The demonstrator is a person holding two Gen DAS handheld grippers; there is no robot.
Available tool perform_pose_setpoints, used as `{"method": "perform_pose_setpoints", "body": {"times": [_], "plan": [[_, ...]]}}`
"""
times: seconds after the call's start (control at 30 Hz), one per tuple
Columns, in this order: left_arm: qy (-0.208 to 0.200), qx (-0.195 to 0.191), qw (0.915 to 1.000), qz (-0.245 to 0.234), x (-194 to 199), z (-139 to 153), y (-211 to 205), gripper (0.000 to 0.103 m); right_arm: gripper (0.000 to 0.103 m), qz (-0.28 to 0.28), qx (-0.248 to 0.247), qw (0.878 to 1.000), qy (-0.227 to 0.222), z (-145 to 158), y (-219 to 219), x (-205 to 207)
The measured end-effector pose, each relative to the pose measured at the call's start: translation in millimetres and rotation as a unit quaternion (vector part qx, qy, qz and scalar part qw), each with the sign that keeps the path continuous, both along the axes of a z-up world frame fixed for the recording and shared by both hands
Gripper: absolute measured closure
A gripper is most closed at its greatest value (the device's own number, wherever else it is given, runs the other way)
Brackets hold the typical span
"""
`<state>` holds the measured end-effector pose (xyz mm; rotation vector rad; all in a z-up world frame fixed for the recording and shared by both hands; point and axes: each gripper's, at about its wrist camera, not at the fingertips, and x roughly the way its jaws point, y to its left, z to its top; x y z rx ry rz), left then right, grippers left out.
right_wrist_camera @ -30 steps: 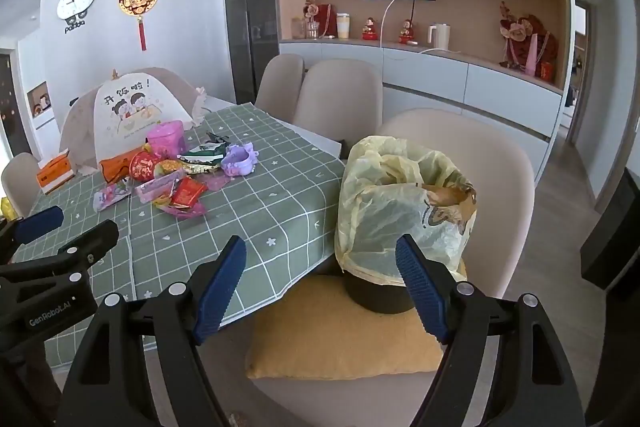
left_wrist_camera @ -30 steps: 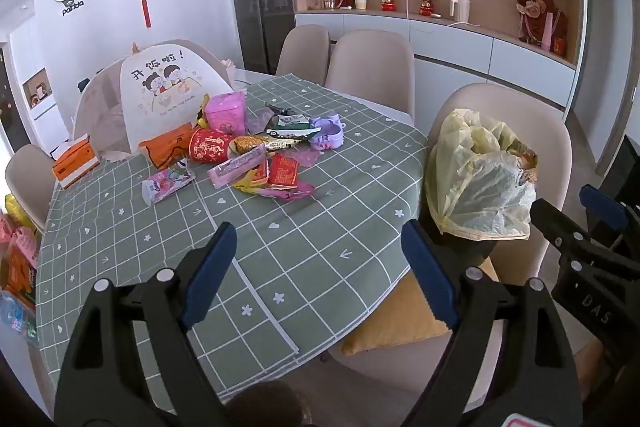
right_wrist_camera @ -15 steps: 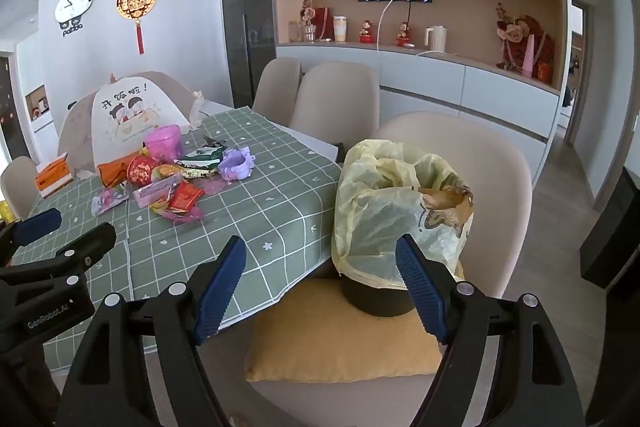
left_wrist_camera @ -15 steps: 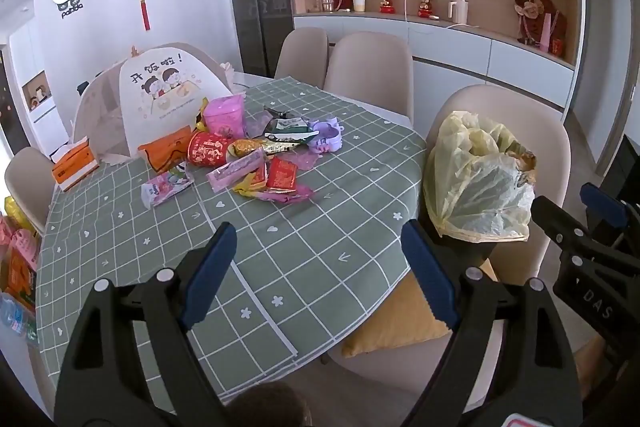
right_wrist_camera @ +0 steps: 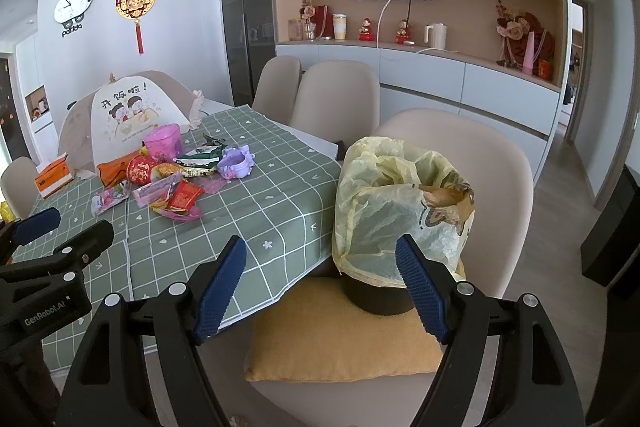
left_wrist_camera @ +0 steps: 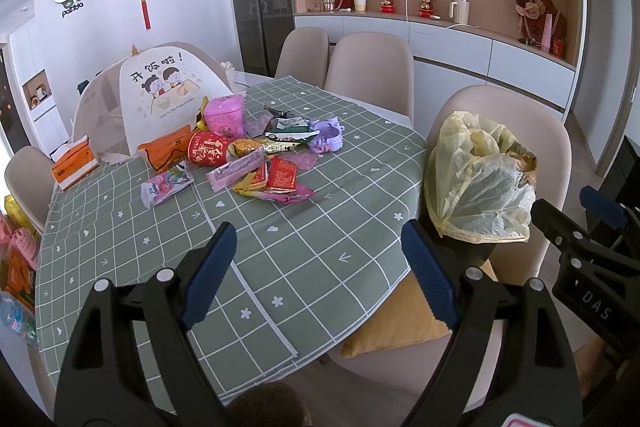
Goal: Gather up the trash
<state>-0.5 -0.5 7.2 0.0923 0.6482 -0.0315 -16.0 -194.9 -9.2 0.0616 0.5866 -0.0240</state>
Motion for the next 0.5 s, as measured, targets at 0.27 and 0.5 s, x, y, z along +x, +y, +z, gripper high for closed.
{"method": "perform_pose_setpoints", "body": {"times": [0.27, 0.5], "plan": [[-0.001, 0.001, 1.0000, 0.000, -0.1, 4.2, -0.6, 0.023, 0.029, -0.002, 0.001, 1.000, -0.001, -6.7, 2.0, -0.8], [-0.001, 0.001, 1.0000, 0.001, 3.3, 2.9, -1.5, 0.023, 0.029, -0.003, 0.001, 1.000, -0.001, -5.9, 1.1, -0.4]]}}
